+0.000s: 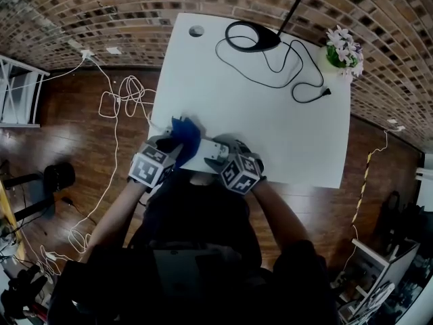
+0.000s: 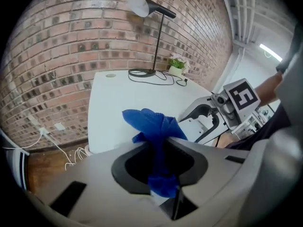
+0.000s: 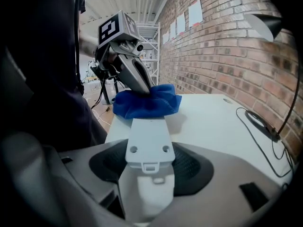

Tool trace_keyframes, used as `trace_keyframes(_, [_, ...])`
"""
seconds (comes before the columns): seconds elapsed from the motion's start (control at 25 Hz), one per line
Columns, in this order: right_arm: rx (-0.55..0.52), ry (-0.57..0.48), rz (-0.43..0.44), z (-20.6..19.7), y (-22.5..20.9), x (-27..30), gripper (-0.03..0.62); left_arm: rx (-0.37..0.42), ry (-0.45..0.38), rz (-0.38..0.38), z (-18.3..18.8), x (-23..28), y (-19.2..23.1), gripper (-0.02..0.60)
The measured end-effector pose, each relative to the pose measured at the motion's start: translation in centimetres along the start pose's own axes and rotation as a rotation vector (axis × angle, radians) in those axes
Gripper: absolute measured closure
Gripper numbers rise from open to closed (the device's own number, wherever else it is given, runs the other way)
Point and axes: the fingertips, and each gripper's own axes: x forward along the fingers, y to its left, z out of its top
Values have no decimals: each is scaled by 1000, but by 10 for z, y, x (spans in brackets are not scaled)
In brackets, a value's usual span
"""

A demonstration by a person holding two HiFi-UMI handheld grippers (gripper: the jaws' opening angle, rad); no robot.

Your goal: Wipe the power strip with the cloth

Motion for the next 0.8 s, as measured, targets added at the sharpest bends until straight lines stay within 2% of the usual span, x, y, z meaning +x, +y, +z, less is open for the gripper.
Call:
trace_keyframes(0.16, [2, 2, 6, 0, -1, 0, 313, -31, -16, 4, 0, -1, 6, 494])
trace_keyframes(0.4, [7, 4, 7, 0, -1, 0, 315, -102, -58, 53, -3, -12, 34, 494])
trace_keyframes(0.56, [9, 4, 6, 0, 0, 1, 315, -103, -82, 71, -11, -12, 53, 494])
trace_keyframes(0.8, [13, 4, 7, -1, 0, 1, 315, -117, -71, 79, -10, -16, 56, 494])
